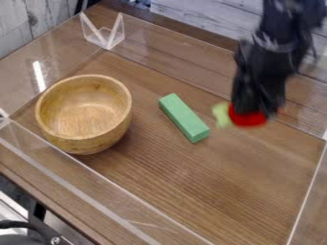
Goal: Move the red object to the left side of the table
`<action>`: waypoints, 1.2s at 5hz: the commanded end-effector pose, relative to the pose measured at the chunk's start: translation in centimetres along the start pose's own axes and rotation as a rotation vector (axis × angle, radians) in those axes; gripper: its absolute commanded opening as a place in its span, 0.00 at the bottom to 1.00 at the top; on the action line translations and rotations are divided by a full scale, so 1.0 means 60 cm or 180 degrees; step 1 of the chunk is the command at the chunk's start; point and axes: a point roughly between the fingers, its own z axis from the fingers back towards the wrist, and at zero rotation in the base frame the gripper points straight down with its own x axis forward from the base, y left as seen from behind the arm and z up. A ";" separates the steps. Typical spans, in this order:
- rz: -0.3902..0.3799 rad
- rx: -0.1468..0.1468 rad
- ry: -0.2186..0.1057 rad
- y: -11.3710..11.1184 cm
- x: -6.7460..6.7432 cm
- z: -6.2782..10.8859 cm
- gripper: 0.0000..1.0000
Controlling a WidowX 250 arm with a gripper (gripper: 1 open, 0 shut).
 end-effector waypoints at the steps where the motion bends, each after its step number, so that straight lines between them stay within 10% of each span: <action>1: 0.0352 0.0210 -0.0131 0.077 -0.012 0.057 0.00; 3: 0.0718 0.0282 0.0015 0.167 -0.078 0.043 0.00; 6: 0.0553 0.0289 0.0030 0.271 -0.150 -0.036 0.00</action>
